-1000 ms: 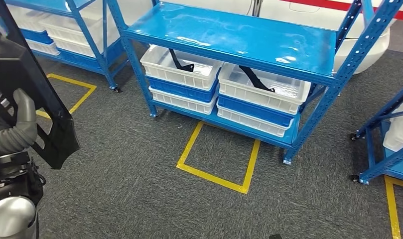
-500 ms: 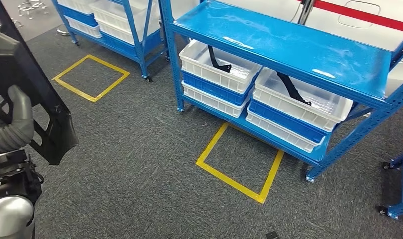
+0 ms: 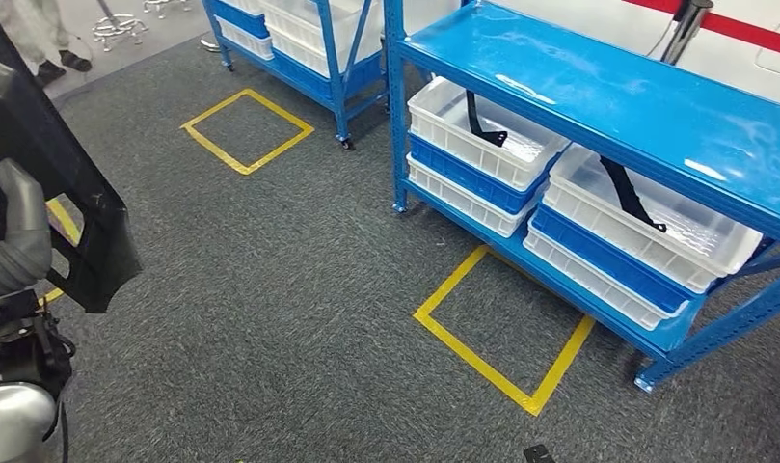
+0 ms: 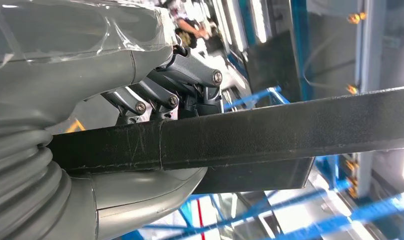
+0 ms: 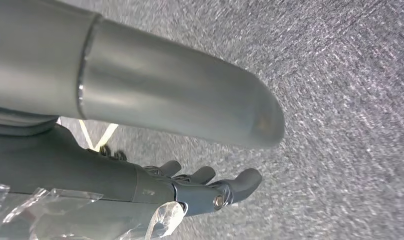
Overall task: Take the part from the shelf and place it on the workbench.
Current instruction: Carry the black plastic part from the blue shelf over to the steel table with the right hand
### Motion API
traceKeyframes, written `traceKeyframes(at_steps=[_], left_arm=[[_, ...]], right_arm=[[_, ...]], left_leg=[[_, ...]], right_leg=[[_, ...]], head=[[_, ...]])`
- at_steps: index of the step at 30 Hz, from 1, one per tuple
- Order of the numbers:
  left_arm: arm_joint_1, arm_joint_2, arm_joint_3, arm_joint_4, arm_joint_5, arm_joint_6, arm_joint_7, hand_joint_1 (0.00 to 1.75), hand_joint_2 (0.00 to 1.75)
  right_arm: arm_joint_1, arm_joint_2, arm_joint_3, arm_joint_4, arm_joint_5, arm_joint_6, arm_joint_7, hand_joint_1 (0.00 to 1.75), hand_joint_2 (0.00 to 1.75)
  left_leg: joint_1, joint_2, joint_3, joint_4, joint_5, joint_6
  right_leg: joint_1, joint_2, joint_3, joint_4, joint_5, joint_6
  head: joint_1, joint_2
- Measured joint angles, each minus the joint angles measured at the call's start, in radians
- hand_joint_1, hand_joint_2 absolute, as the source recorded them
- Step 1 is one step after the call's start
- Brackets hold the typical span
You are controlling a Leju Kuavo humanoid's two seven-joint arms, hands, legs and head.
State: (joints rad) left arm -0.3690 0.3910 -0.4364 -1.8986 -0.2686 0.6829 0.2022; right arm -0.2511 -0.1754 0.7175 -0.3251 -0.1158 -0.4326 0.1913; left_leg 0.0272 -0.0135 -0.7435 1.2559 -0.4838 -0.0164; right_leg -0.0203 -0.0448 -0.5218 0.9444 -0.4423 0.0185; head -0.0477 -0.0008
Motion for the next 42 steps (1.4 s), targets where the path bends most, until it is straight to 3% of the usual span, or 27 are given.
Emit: traceKeyframes(at_steps=[1, 3, 5, 6, 8, 10, 12, 14, 15, 16, 17, 19, 21, 23, 25, 27, 29, 30, 31, 33, 35, 36, 38, 40, 42], left_arm=[[0.001, 0.0, 0.0, 0.0, -0.001, 0.0, 0.0, 1.75, 1.75], [0.0, 0.0, 0.0, -0.002, -0.004, 0.001, 0.0, 1.75, 1.75], [-0.001, 0.0, 0.001, -0.005, -0.008, 0.003, 0.001, 1.75, 1.75], [-0.002, 0.0, 0.002, -0.006, -0.009, 0.004, 0.002, 1.75, 1.75], [-0.002, 0.001, 0.003, -0.009, -0.01, 0.004, 0.004, 1.75, 1.75], [-0.006, 0.002, 0.005, -0.015, -0.011, 0.004, 0.009, 1.75, 1.75], [-0.012, 0.002, 0.006, -0.019, -0.011, 0.003, 0.016, 1.75, 1.75], [-0.014, 0.002, 0.006, -0.019, -0.012, 0.0, 0.021, 1.75, 1.75], [-0.014, 0.002, 0.006, -0.02, -0.012, -0.003, 0.024, 1.75, 1.75], [-0.014, 0.002, 0.006, -0.02, -0.013, -0.006, 0.028, 1.75, 1.75], [-0.015, 0.002, 0.006, -0.022, -0.014, -0.008, 0.032, 1.75, 1.75], [-0.019, 0.003, 0.007, -0.025, -0.016, -0.01, 0.038, 1.75, 1.75], [-0.024, 0.004, 0.007, -0.026, -0.017, -0.01, 0.044, 1.75, 1.75], [-0.026, 0.009, 0.007, -0.027, -0.018, -0.009, 0.05, 1.75, 1.75], [-0.029, 0.015, 0.009, -0.029, -0.022, -0.008, 0.056, 1.75, 1.75], [-0.032, 0.019, 0.01, -0.031, -0.025, -0.005, 0.068, 1.75, 1.75], [-0.03, 0.02, 0.01, -0.031, -0.015, 0.0, 0.082, 1.75, 1.75], [-0.028, 0.02, 0.01, -0.031, -0.005, 0.002, 0.087, 1.75, 1.75], [-0.027, 0.02, 0.01, -0.031, 0.003, 0.004, 0.089, 1.75, 1.75], [-0.029, 0.02, 0.012, -0.031, 0.013, 0.006, 0.09, 1.75, 1.75], [-0.032, 0.02, 0.015, -0.031, 0.02, 0.007, 0.09, 1.75, 1.75], [-0.033, 0.02, 0.016, -0.031, 0.025, 0.007, 0.091, 1.75, 1.75], [-0.035, 0.02, 0.017, -0.031, 0.034, 0.005, 0.093, 1.75, 1.75], [-0.04, 0.02, 0.018, -0.031, 0.039, 0.002, 0.095, 1.75, 1.75], [-0.045, 0.021, 0.016, -0.031, 0.043, 0.001, 0.099, 1.75, 1.75]], right_arm=[[0.0, -0.001, 0.0, 0.0, 0.0, 0.0, 0.0, 0.0, 0.0], [-0.001, -0.003, -0.001, -0.001, 0.001, 0.0, 0.001, 0.0, 0.0], [-0.001, -0.007, -0.001, -0.001, 0.0, 0.002, 0.001, 0.0, 0.0], [-0.001, -0.009, -0.002, -0.002, 0.0, 0.004, 0.001, 0.0, 0.0], [-0.002, -0.009, -0.002, -0.003, 0.0, 0.008, 0.002, 0.0, 0.0], [-0.002, -0.009, -0.002, -0.004, 0.001, 0.01, 0.003, 0.0, 0.0], [0.003, -0.009, -0.002, -0.004, 0.001, 0.011, 0.004, 0.0, 0.0], [0.008, -0.009, -0.002, -0.004, 0.0, 0.013, 0.005, 0.0, 0.0], [0.01, -0.009, -0.002, -0.004, 0.0, 0.014, 0.005, 0.0, 0.0], [0.011, -0.009, -0.002, -0.004, 0.0, 0.014, 0.005, 0.0, 0.0], [0.012, -0.009, -0.002, -0.004, 0.0, 0.015, 0.004, 0.0, 0.0], [0.014, -0.011, -0.002, -0.004, 0.001, 0.015, 0.003, 0.0, 0.0], [0.013, -0.012, -0.003, -0.004, 0.001, 0.015, 0.001, 0.0, 0.0], [0.007, -0.011, -0.003, -0.005, 0.001, 0.015, -0.002, 0.0, 0.0], [0.005, -0.009, -0.004, -0.006, 0.001, 0.015, -0.004, 0.0, 0.0], [0.008, -0.008, -0.006, -0.007, 0.001, 0.015, -0.005, 0.0, 0.0], [0.012, -0.008, -0.008, -0.007, 0.001, 0.016, -0.005, 0.0, 0.0], [0.013, -0.008, -0.009, -0.007, 0.001, 0.015, -0.005, 0.0, 0.0], [0.013, -0.008, -0.009, -0.007, 0.001, 0.015, -0.006, 0.0, 0.0], [0.013, -0.008, -0.01, -0.007, 0.001, 0.015, -0.007, 0.0, 0.0], [0.013, -0.009, -0.012, -0.007, 0.0, 0.015, -0.007, 0.0, 0.0], [0.013, -0.009, -0.014, -0.007, 0.0, 0.015, -0.008, 0.0, 0.0], [0.013, -0.008, -0.017, -0.007, -0.001, 0.017, -0.01, 0.0, 0.0], [0.014, -0.005, -0.019, -0.007, -0.002, 0.018, -0.011, 0.0, 0.0], [0.019, -0.004, -0.02, -0.007, -0.002, 0.019, -0.011, 0.0, 0.0]], left_leg=[[0.003, 0.008, 0.023, -0.04, 0.023, -0.003], [0.004, 0.053, 0.106, -0.189, 0.079, -0.01], [-0.001, 0.082, 0.151, -0.28, 0.101, -0.001], [-0.005, 0.078, 0.153, -0.289, 0.099, 0.008], [-0.007, 0.049, 0.148, -0.29, 0.102, 0.026], [-0.006, 0.024, 0.148, -0.292, 0.105, 0.04], [-0.008, 0.0, 0.148, -0.293, 0.106, 0.05], [-0.013, -0.027, 0.148, -0.292, 0.106, 0.055], [-0.016, -0.043, 0.149, -0.292, 0.106, 0.056], [-0.018, -0.059, 0.15, -0.292, 0.106, 0.056], [-0.019, -0.074, 0.152, -0.292, 0.106, 0.056], [-0.021, -0.101, 0.151, -0.29, 0.106, 0.055], [-0.019, -0.125, 0.144, -0.29, 0.108, 0.049], [-0.015, -0.147, 0.137, -0.292, 0.112, 0.039], [-0.018, -0.109, 0.116, -0.256, 0.091, 0.03], [-0.02, -0.035, 0.059, -0.138, 0.032, 0.022], [-0.015, -0.006, -0.006, -0.008, -0.014, 0.014], [-0.012, 0.0, -0.018, 0.015, -0.014, 0.011], [-0.01, 0.005, -0.008, -0.006, 0.004, 0.009], [-0.007, 0.041, 0.067, -0.146, 0.064, 0.006], [-0.012, 0.076, 0.132, -0.264, 0.1, 0.012], [-0.016, 0.08, 0.143, -0.287, 0.102, 0.018], [-0.02, 0.054, 0.143, -0.291, 0.105, 0.032], [-0.018, 0.031, 0.143, -0.294, 0.109, 0.045], [-0.016, 0.01, 0.144, -0.296, 0.112, 0.055]], right_leg=[[-0.001, -0.013, 0.001, 0.0, -0.002, 0.003], [0.0, -0.036, 0.007, 0.003, -0.009, 0.014], [0.006, -0.054, 0.012, 0.005, -0.018, 0.028], [0.009, -0.064, 0.015, 0.004, -0.02, 0.034], [0.005, -0.078, 0.021, 0.0, -0.025, 0.044], [-0.001, -0.038, 0.005, 0.044, -0.06, 0.05], [-0.001, 0.021, -0.058, 0.179, -0.13, 0.049], [0.004, 0.038, -0.128, 0.308, -0.17, 0.044], [0.006, 0.04, -0.141, 0.322, -0.16, 0.039], [0.008, 0.044, -0.134, 0.291, -0.13, 0.033], [0.009, 0.057, -0.11, 0.226, -0.087, 0.026], [0.01, 0.111, -0.055, 0.084, -0.018, 0.014], [0.011, 0.139, -0.032, 0.024, 0.0, 0.011], [0.01, 0.113, -0.027, 0.016, 0.002, 0.01], [0.007, 0.082, -0.02, 0.007, 0.006, 0.004], [0.009, 0.052, -0.016, 0.002, 0.006, -0.002], [0.01, 0.023, -0.015, 0.002, 0.004, -0.004], [0.01, 0.009, -0.015, 0.003, 0.003, -0.003], [0.01, -0.004, -0.014, 0.003, 0.002, -0.002], [0.011, -0.027, -0.008, 0.003, -0.004, 0.004], [0.016, -0.046, -0.002, 0.005, -0.012, 0.014], [0.02, -0.055, 0.001, 0.005, -0.015, 0.019], [0.019, -0.073, 0.005, 0.003, -0.02, 0.029], [0.012, -0.044, -0.001, 0.03, -0.044, 0.038], [0.009, 0.013, -0.05, 0.14, -0.106, 0.042]], head=[[0.0, 0.0], [0.0, 0.0], [0.002, 0.0], [0.004, 0.0], [0.007, 0.0], [0.007, 0.0], [0.008, 0.0], [0.008, 0.0], [0.008, 0.0], [0.008, 0.0], [0.008, 0.0], [0.008, 0.0], [0.008, 0.0], [0.008, 0.0], [0.006, 0.0], [0.003, 0.0], [0.003, 0.0], [0.003, 0.0], [0.003, 0.0], [0.003, 0.0], [0.004, 0.0], [0.005, 0.0], [0.007, 0.0], [0.008, 0.0], [0.008, 0.0]])
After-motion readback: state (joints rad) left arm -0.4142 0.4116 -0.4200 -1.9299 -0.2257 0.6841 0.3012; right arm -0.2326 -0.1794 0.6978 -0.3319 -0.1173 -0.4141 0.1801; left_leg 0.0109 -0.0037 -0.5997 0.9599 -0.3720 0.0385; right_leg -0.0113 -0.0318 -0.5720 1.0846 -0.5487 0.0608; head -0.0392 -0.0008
